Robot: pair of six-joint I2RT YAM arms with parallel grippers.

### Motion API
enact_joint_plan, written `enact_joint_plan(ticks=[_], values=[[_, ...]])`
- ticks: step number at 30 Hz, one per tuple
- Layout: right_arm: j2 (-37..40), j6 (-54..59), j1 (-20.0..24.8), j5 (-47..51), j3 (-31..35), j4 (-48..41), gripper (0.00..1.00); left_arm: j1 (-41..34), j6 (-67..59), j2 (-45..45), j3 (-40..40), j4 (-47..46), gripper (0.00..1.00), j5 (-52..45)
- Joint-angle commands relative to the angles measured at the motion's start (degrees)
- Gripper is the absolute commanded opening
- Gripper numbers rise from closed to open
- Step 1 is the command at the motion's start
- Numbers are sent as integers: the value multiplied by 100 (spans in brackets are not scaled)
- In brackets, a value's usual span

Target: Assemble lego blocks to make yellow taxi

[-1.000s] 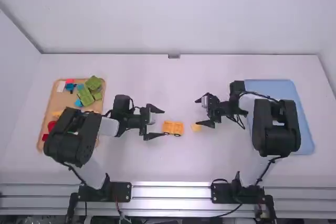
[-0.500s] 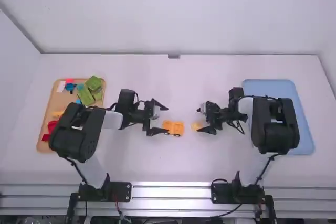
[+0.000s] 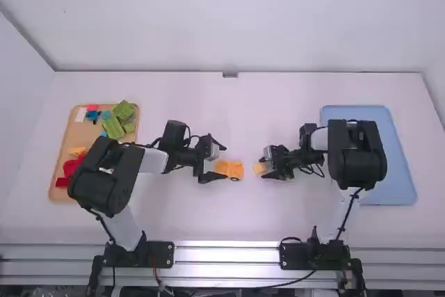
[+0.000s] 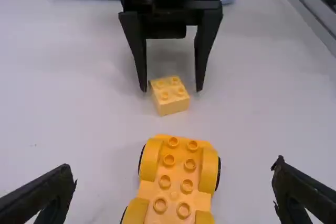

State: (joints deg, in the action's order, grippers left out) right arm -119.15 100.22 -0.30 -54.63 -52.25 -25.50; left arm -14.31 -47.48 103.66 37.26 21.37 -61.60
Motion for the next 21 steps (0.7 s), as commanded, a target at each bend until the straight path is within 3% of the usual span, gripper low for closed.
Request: enact_joint_plan(ticks=[1, 7, 10, 12, 14, 18, 21], values=[[-131, -249, -103, 116, 0, 120, 53, -37, 57, 9, 35, -63, 99, -33], [-129, -553, -234, 195, 140, 518, 30, -37, -564, 9, 35, -472, 99, 28], [-116, -551, -175, 149, 74, 289, 29, -31, -765, 20, 35, -673, 99, 361], [-90, -518, -149, 52, -33, -2, 45, -15, -765, 48, 35, -667, 99, 466], [-13, -175, -146, 55, -232, -656, 67, -33, -758, 85, 35, -586, 99, 514], [-50, -140, -160, 197, -286, -767, 68, -50, -723, 111, 35, -527, 99, 514], [-87, -144, -166, 114, -103, -328, 59, -48, -723, 114, 35, -605, 99, 514]])
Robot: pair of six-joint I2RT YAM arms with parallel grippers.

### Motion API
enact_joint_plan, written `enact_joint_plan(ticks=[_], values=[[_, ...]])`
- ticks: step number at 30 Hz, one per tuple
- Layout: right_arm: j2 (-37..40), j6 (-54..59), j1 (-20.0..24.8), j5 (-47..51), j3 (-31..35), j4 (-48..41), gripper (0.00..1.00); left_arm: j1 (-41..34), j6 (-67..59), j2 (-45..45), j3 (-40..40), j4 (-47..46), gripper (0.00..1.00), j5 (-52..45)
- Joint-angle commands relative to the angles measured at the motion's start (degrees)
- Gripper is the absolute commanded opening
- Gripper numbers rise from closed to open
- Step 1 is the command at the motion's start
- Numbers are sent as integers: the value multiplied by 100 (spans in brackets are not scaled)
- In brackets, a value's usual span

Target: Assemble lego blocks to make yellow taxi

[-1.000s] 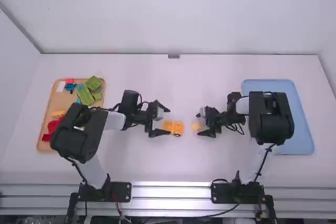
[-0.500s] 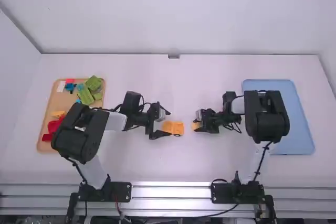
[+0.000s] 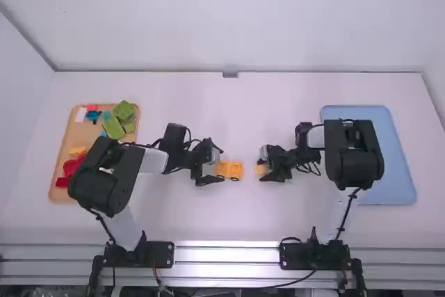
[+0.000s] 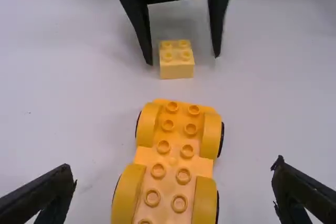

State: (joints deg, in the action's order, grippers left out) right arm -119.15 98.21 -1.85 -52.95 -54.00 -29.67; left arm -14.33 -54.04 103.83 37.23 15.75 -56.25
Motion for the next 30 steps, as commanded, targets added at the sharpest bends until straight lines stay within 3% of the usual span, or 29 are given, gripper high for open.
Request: enact_joint_plan(ticks=[1, 8, 14, 20, 22, 26, 30], values=[[-87, 59, 0, -72, 177, 258, 54, -46, -66, 96, 37, -79, 99, -22], [-85, -284, 509, -927, 831, 1467, 56, -46, -15, 96, 37, -219, 99, -24], [-85, -798, 505, -1014, 1259, 2404, 46, -74, 144, 96, 37, -162, 99, -140], [-74, -800, 339, -1001, 1311, 2538, 32, -105, -68, 98, 37, -214, 99, -131], [-68, -802, 361, -1034, 1279, 2457, 25, -116, -223, 98, 35, -247, 99, -122], [-17, -776, 487, -1246, 962, 1711, 22, -122, -352, 107, 35, -186, 99, -70], [262, 385, 501, -1331, 264, -352, 18, -144, -345, 313, 37, 186, 99, 166]])
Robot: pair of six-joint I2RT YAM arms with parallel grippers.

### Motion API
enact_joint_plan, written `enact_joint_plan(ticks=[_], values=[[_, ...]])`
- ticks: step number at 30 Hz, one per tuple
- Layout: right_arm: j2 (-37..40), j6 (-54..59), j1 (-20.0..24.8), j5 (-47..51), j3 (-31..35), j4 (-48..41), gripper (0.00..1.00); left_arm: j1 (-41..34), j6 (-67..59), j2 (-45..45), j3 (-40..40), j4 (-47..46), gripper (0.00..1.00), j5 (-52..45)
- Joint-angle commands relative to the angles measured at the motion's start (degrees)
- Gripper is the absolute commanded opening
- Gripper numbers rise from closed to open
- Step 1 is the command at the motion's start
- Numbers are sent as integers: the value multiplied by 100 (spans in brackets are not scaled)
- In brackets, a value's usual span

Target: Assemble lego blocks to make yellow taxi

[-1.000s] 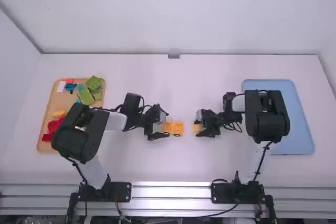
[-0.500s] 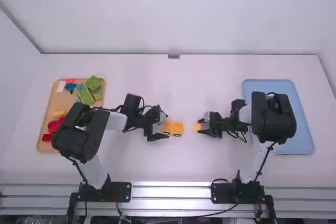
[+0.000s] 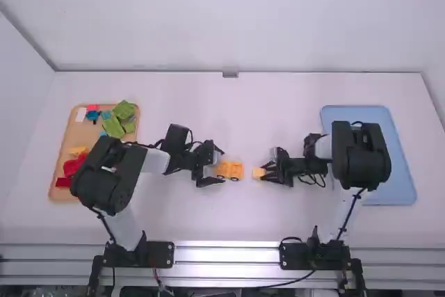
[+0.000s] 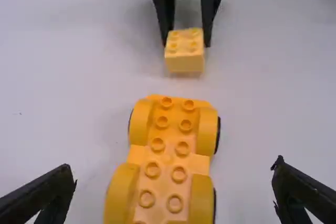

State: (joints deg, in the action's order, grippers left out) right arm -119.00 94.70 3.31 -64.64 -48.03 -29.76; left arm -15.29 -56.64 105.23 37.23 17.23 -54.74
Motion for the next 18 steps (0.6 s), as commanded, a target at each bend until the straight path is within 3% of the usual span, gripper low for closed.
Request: enact_joint_plan(ticks=[1, 3, 5, 10, 17, 18], values=[[319, 1091, -48, -133, -494, -852, 17, -59, -85, 240, 39, 131, 99, -37], [439, 1565, -127, -66, -741, -1585, 17, -133, -85, 448, 61, 328, 99, -136], [479, 1657, -197, -22, -837, -1766, 17, -168, -83, 610, 85, 442, 99, -118], [466, 713, -584, -260, -651, -813, 15, -199, -83, 1014, 214, 546, 100, -127], [544, -1340, -1008, -216, -481, 935, 18, -199, -83, 1097, 282, 603, 64, -57], [634, -1657, -1073, -72, -514, 1054, 18, -208, -79, 1110, 308, 599, 52, 79]])
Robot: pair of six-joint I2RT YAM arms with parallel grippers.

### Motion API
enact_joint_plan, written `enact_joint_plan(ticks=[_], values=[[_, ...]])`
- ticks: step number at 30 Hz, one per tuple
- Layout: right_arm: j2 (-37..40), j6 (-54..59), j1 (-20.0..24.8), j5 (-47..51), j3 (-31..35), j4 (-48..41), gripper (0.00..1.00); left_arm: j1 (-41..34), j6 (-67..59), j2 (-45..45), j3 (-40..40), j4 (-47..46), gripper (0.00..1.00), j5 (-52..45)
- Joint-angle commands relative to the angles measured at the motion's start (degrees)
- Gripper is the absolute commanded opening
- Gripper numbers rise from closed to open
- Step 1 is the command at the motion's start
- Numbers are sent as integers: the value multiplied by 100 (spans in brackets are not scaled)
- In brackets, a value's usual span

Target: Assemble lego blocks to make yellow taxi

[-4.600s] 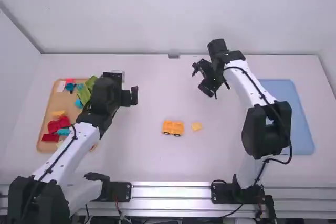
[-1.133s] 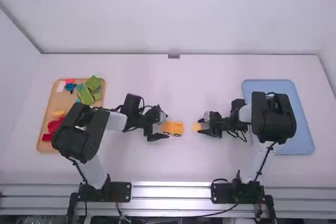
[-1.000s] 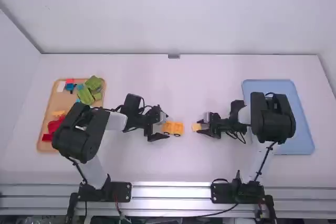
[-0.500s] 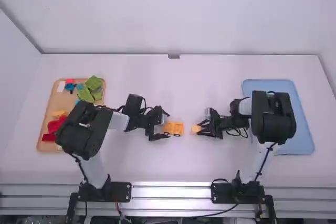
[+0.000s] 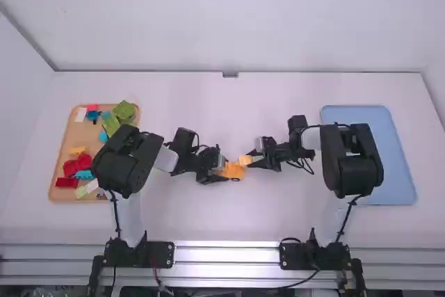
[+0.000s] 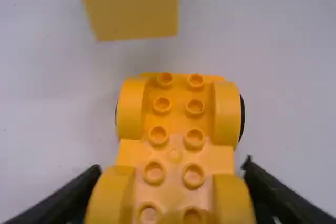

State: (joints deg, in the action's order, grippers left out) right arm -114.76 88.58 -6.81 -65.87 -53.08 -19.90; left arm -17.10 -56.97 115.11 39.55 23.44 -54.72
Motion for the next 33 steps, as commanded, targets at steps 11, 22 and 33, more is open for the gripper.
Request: enact_joint_plan(ticks=[11, 22, 33], values=[[601, -1606, -562, 898, 197, 459, 11, -129, 503, 378, 286, 238, 45, 483], [896, -2396, -468, 1318, 625, 1602, 11, -129, 492, 378, 282, 256, 49, 468], [826, -2131, -800, 1628, 704, 1384, 7, -129, 507, 378, 264, 249, 50, 466]])
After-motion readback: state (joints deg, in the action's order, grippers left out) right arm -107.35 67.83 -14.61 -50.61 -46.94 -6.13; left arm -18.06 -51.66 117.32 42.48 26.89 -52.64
